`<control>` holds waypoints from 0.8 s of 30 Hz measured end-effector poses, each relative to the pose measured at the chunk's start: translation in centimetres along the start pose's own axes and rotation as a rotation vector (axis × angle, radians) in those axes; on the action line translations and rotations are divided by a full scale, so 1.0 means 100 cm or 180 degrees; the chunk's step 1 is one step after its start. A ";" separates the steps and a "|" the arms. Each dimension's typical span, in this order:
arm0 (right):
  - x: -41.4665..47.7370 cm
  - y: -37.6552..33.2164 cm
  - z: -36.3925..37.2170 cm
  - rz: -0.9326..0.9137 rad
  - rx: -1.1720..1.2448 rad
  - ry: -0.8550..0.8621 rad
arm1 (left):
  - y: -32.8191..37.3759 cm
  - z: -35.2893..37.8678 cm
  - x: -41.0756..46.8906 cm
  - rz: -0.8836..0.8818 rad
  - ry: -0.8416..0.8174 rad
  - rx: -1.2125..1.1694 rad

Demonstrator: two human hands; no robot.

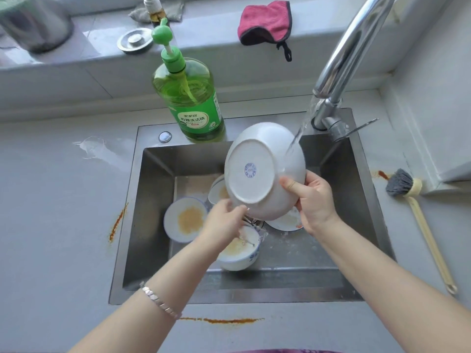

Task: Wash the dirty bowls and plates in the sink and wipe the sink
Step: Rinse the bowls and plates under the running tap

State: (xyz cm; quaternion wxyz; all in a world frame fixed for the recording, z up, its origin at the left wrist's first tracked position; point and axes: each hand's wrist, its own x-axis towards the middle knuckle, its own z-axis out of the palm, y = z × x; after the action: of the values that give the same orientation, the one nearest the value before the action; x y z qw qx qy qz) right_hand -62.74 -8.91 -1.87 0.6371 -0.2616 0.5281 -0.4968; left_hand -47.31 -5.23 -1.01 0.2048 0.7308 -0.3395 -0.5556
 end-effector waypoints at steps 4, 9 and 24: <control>-0.010 0.007 0.003 -0.0591 -0.1586 -0.0441 | 0.018 -0.024 -0.005 0.0102 0.0135 -0.0955; -0.032 0.026 -0.016 -0.2219 -0.3638 -0.0993 | 0.034 -0.017 -0.006 -0.0644 -0.0415 -0.1319; 0.041 0.110 -0.108 0.1695 -0.2783 0.0549 | -0.048 -0.004 0.043 0.0212 0.0493 -0.1010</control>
State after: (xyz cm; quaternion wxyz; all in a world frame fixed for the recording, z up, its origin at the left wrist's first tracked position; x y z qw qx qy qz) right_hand -69.11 -6.47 -16.29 0.5267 -0.3180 0.7852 -0.0702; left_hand -45.01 -5.12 -7.05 0.3613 0.7183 -0.2548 -0.5372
